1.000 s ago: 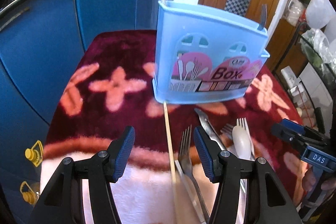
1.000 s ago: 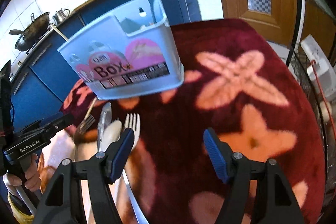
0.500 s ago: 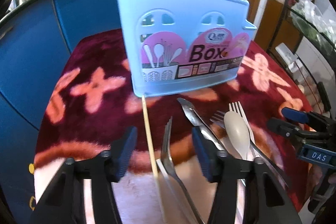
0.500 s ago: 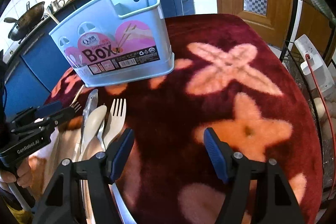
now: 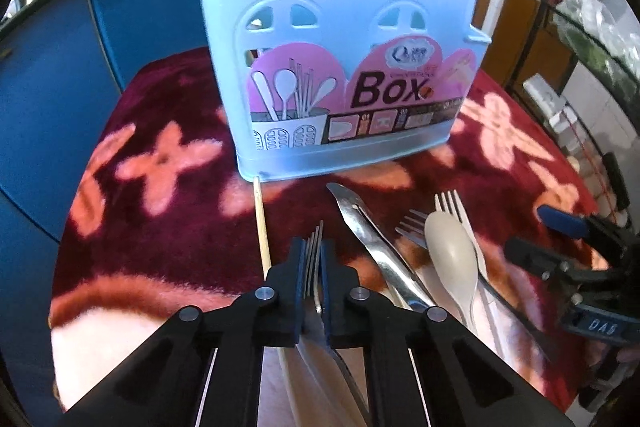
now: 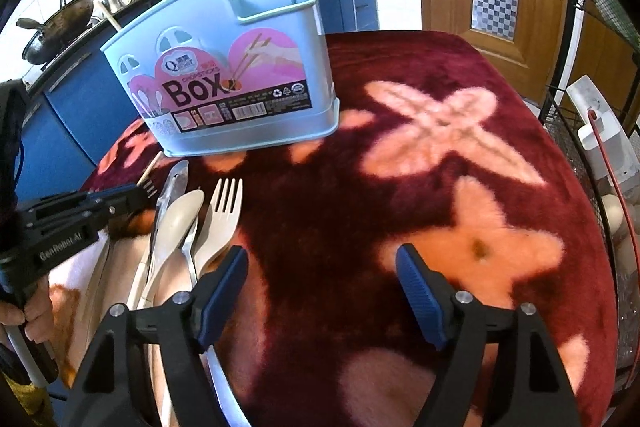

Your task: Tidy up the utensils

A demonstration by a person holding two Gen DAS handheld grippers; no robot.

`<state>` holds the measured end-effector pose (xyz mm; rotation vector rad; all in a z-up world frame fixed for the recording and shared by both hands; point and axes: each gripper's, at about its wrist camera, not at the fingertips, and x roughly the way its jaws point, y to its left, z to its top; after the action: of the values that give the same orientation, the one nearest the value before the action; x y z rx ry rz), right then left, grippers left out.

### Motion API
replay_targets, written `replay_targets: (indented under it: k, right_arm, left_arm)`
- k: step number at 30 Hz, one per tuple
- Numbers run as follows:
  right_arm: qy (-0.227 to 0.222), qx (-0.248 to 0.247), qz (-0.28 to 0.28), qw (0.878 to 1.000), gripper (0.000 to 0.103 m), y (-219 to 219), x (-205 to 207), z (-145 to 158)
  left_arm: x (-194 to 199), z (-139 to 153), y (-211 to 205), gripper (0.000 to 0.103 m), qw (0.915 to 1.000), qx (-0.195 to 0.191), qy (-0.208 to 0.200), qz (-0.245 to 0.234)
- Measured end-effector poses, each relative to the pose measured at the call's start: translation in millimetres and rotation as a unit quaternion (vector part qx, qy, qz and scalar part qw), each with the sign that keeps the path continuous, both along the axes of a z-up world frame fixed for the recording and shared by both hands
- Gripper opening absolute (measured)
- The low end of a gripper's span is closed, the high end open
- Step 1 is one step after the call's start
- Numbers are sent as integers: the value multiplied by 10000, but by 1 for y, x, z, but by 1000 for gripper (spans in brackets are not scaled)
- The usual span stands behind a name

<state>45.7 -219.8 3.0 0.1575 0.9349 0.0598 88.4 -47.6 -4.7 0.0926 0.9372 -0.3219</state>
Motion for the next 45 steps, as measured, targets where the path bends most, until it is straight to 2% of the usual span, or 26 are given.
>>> replay_targets:
  k: [6,13,17,21,25,31,36,45]
  right_arm:
    - [48,62,69,9999,89,1,2,-1]
    - [201,-21,144,9997,95,5,4,-3]
    - [306,-155,126,9993,95,10,6,-2]
    - [283,-74,15,9996,82,11,2,8]
    - [243,278,-75,9993,63,11,-3,17]
    - [224,547,133,9982,41,31,-6,26]
    - [330,817,369,9954,38,49,-9,28]
    - [527,829,519,9938,33,68,3,19]
  left_arm:
    - [-4,9,15,5,9990,-417,-91,162]
    - [-16,31,35,4,9950,-814,-461,346]
    - [-22,44,47,4,9926,-927,-660,424]
    - [-29,52,61,4,9902,-1040,-790,494]
    - [-34,55,71,3,9885,-1111,-852,563]
    - [-39,54,80,3,9874,-1172,-861,624]
    - [-42,54,86,3,9861,-1267,-874,633]
    - [-44,55,90,3,9836,-1432,-930,572]
